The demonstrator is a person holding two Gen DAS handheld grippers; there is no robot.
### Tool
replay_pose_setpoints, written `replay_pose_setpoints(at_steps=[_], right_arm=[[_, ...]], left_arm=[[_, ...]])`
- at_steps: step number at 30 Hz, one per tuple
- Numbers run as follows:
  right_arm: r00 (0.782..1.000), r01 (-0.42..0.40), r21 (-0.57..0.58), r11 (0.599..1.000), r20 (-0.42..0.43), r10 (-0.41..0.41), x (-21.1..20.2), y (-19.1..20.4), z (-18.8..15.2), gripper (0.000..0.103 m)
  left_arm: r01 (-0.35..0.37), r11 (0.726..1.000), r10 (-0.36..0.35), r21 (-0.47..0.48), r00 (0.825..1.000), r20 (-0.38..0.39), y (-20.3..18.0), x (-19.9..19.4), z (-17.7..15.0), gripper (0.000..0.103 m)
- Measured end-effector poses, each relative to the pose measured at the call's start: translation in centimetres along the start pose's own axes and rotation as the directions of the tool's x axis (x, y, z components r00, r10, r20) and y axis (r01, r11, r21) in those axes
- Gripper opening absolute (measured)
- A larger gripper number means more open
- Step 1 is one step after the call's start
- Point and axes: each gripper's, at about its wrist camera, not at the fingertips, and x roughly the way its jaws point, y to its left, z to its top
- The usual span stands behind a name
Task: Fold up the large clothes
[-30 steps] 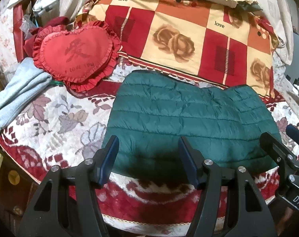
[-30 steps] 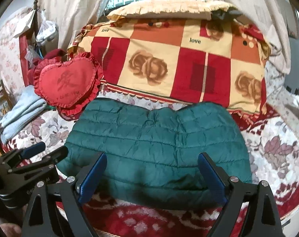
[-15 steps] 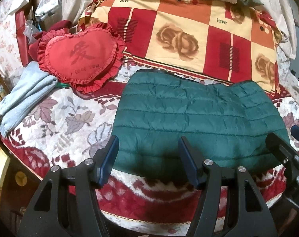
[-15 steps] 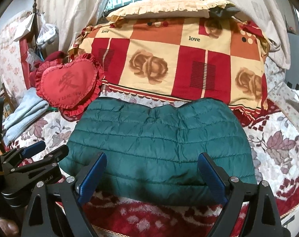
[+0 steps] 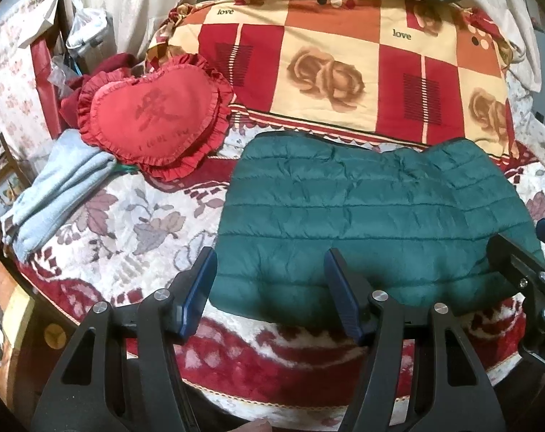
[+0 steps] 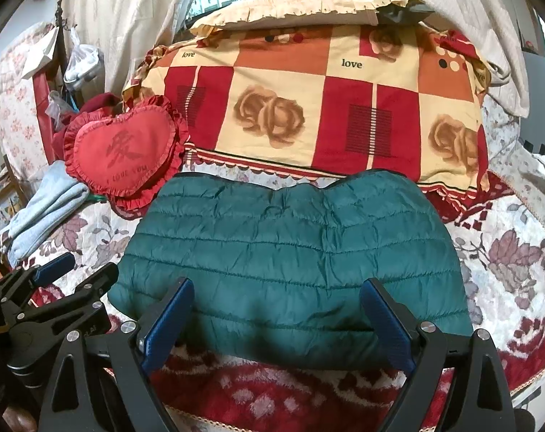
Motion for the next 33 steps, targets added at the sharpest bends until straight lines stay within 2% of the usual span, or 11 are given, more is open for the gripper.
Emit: replay_pose_setpoints(at_steps=[16,33], right_arm=[[1.000,0.007,0.003,1.000,-0.004,-0.007,0.4,-0.2,0.0,0.092],[0.999,0.007,0.020,1.000,-0.042,-0.006,2.7,-1.2,0.5,0.092]], left_arm=[[0.068,0.998,-0.068,0.001,0.997,-0.024,-0.5,1.1,0.2,0.062],[0.066,0.998,-0.066,0.002,0.997,-0.039,-1.0,3.5,1.4,0.062]])
